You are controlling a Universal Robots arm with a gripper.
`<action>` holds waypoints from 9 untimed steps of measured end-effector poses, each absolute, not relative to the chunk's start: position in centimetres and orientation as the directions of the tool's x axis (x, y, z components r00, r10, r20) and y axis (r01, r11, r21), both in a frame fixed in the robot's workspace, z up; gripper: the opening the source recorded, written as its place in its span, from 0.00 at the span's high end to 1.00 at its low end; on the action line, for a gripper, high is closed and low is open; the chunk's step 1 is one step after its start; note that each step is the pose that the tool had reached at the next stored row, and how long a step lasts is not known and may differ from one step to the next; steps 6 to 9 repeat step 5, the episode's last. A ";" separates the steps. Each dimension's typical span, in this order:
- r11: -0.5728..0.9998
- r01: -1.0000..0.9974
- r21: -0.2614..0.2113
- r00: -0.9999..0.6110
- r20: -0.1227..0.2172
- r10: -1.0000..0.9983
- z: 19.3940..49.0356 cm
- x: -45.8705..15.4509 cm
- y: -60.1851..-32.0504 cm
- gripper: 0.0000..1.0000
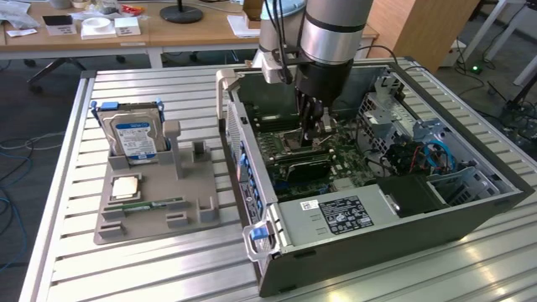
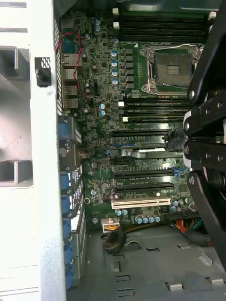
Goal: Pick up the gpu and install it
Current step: 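Press down on the gpu until it lock into place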
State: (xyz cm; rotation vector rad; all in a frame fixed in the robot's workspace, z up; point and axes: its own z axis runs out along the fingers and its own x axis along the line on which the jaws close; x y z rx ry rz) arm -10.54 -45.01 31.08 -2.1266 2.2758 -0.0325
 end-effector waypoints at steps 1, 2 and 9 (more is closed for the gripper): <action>0.068 -0.997 -0.033 -0.068 -0.005 -0.998 31.1 -10.5 -45.0 0.89; 0.068 -0.997 -0.034 -0.068 -0.005 -0.998 31.1 -10.5 -45.0 0.89; 0.068 -0.997 -0.033 -0.068 -0.005 -0.998 31.1 -10.5 -45.0 0.89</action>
